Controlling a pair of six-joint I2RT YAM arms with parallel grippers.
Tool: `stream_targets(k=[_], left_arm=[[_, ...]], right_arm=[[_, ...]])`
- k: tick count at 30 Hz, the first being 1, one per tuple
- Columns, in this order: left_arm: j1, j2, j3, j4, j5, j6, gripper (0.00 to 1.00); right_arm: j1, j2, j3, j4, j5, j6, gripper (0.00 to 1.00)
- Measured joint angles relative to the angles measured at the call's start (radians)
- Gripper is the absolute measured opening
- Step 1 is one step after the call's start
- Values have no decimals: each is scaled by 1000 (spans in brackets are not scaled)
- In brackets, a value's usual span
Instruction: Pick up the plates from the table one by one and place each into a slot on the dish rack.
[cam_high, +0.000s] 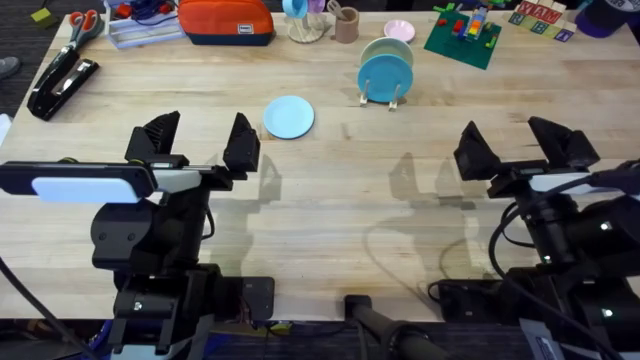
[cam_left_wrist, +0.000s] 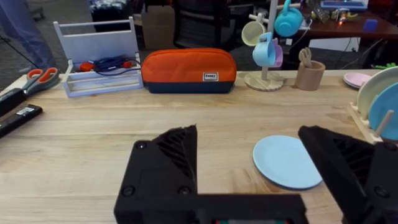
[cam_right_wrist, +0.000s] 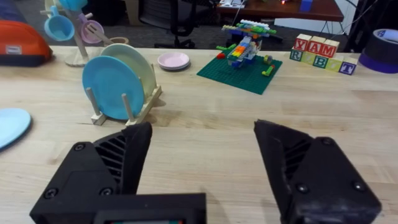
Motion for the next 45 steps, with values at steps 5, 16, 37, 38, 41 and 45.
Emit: stream_targets(k=[5, 16, 37, 38, 41, 45], left_arm=[[0, 0, 0, 0, 0, 0, 995], [0, 0, 0, 0, 0, 0, 995], [0, 20, 163, -44, -42, 0, 994], [0, 35, 193, -65, -46, 0, 994], [0, 92, 275, -136, -53, 0, 993], [0, 196, 396, -246, -57, 0, 993]], right_arm=[[0, 0, 0, 0, 0, 0, 992], [0, 0, 0, 4, 0, 0, 993], [0, 12, 164, 29, 0, 0, 995], [0, 21, 180, 29, 0, 0, 993], [0, 66, 228, 28, 0, 0, 993], [0, 157, 294, 25, 0, 0, 993]])
